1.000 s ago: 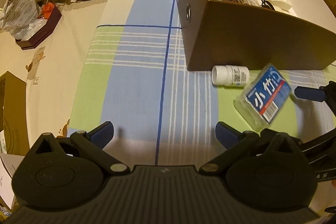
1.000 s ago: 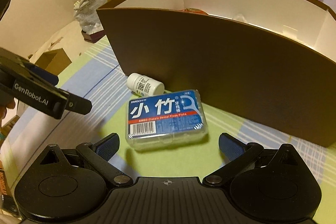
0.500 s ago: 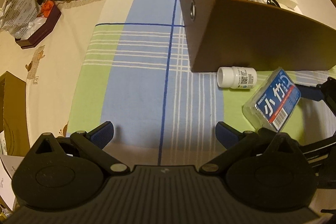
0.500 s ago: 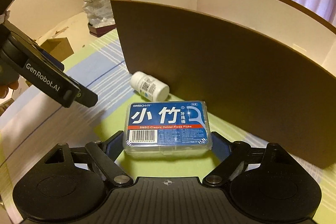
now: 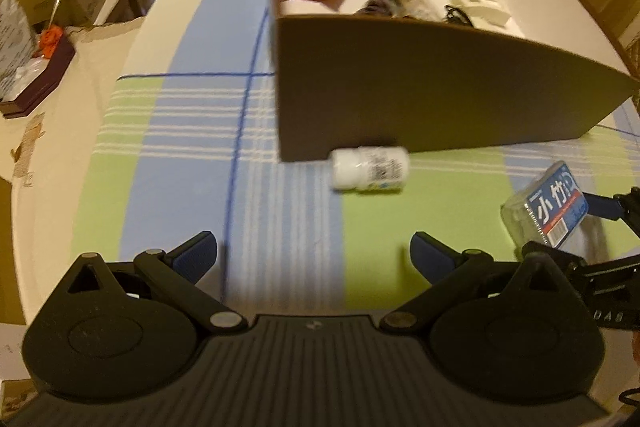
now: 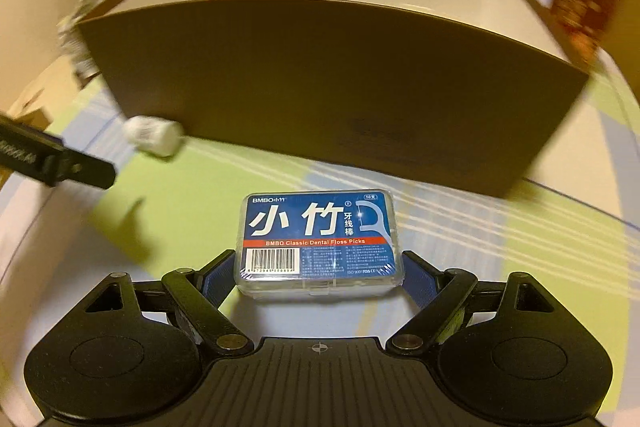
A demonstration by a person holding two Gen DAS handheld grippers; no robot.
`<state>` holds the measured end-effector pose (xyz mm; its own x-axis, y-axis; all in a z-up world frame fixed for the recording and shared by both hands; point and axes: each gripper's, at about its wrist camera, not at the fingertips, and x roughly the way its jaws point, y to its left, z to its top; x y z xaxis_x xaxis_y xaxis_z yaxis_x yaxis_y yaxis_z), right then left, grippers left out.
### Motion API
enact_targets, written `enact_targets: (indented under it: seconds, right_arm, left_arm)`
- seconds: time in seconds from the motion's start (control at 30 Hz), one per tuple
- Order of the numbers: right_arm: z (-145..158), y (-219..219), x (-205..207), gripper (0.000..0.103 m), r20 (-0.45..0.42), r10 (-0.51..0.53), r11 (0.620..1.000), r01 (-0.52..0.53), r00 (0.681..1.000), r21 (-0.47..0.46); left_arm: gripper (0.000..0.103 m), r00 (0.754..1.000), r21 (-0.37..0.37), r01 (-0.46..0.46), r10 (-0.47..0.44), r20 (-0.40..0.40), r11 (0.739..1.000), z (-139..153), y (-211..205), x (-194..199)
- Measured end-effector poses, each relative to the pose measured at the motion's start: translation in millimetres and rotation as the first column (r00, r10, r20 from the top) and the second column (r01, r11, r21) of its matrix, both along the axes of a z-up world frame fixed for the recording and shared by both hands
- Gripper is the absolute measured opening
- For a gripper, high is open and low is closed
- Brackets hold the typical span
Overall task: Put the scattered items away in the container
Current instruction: 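Grasp the white pill bottle with the left gripper while the right gripper holds the floss box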
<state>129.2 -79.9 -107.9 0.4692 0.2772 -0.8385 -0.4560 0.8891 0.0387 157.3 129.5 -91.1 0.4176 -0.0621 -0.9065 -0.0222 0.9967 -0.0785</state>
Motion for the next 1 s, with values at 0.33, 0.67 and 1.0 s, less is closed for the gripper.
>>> enact_targets:
  seconds: [0.33,0.67,1.0]
  right_arm:
    - [0,-37,12,0.088,0.001,-0.135,0.991,0.135,0.991,-0.01]
    - [5,-58,10,0.088,0.013,-0.146,0.989,0.146,0.989,-0.013]
    - [4,-61,-3,0.088,0.013,-0.082,0.997,0.082,0.997,-0.011]
  left_arm:
    - [0.094,0.996,0.024,-0.019,0.017,0.085,1.0,-11,-25,21]
    - [0.041,0.992,0.083,0.004,-0.014,0.126,0.997,-17,-33,18]
    - [0.041,0.991,0.06,0.109,-0.113,0.074,0.992,-14,-45,-32]
